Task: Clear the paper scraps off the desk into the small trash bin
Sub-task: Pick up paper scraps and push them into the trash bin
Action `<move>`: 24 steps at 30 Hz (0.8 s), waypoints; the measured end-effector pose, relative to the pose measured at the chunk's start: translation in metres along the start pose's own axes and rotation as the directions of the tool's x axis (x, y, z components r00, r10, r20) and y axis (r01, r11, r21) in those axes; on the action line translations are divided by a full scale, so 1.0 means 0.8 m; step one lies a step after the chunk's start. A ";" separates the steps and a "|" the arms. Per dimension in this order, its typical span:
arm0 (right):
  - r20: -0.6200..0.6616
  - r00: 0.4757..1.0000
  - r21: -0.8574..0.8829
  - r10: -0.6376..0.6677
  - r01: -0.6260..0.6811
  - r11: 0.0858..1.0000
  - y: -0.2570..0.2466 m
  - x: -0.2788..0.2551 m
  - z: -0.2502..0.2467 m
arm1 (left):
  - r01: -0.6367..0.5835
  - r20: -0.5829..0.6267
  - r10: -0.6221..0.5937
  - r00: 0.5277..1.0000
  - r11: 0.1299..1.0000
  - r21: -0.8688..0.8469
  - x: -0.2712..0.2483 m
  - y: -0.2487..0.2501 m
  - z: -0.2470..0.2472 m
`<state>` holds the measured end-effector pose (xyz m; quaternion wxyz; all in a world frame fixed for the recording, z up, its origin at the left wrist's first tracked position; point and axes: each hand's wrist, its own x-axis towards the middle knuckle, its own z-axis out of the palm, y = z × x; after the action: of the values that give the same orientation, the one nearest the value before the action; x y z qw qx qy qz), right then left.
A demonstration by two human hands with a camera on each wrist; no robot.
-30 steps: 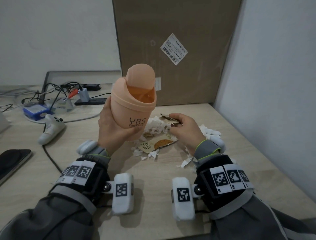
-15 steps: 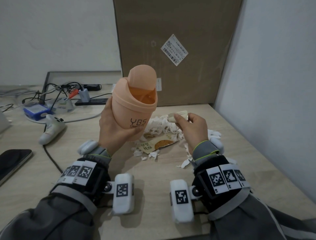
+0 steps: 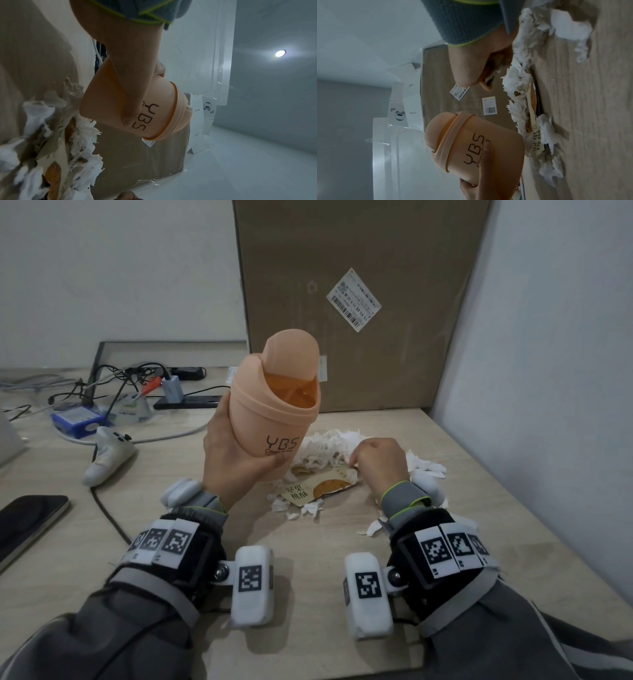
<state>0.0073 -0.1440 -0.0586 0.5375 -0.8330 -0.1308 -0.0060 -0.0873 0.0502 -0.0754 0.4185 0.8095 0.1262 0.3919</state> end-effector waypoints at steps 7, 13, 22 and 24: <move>0.236 0.957 -0.222 -0.166 0.219 0.950 -0.006 -0.017 0.012 | -0.008 -0.006 0.008 1.000 1.000 0.012 0.001 -0.001 0.001; 0.545 0.816 -0.453 -0.194 0.482 0.750 -0.009 -0.029 0.030 | -0.013 -0.004 0.013 1.000 0.999 0.032 0.002 -0.002 0.001; 0.477 0.821 -0.445 -0.314 0.533 0.719 0.002 -0.025 0.038 | -0.006 -0.006 0.006 1.000 0.999 0.035 0.001 -0.002 0.002; 0.366 0.869 -0.360 -0.333 0.462 0.811 0.002 -0.022 0.037 | -0.006 -0.009 0.006 1.000 1.000 0.027 0.002 -0.002 0.001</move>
<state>-0.0128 -0.1217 -0.0755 0.2989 -0.8769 -0.3753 -0.0280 -0.0856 0.0513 -0.0762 0.4058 0.8137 0.1310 0.3949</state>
